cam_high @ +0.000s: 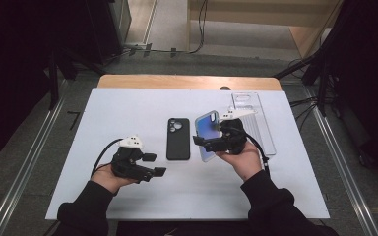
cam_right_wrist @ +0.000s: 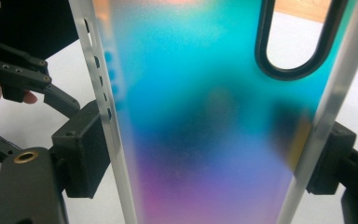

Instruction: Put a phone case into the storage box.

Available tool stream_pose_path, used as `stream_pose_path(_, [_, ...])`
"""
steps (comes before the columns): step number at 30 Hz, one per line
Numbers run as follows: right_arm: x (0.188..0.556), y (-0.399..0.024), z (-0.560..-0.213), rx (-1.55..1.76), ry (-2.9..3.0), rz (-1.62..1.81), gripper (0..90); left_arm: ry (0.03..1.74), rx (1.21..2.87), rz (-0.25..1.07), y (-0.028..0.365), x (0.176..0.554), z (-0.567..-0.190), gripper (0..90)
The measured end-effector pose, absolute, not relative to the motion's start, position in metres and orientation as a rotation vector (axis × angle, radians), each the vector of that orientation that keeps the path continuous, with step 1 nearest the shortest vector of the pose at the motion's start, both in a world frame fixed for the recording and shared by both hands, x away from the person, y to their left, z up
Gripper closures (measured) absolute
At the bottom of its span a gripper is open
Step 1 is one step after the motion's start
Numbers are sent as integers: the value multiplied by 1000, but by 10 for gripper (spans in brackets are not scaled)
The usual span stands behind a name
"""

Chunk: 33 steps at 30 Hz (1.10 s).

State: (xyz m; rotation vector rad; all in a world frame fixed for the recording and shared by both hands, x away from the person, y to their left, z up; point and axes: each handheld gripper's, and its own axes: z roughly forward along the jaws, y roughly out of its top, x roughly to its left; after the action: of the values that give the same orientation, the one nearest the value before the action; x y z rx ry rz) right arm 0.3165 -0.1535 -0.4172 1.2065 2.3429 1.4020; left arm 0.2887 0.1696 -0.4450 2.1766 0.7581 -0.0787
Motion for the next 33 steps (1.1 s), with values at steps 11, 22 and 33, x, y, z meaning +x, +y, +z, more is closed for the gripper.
stream_pose_path(11, [320,-168,-406,1262,2310,1378,164,819,2161,-44,187,280,-453,306])
stream_pose_path(22, [330,-198,-382,1317,2199,1415,164,876,2138,-8,197,275,-454,307])
stream_pose_path(33, [343,-231,-373,1389,2091,1402,164,900,2131,-3,200,269,-456,307])
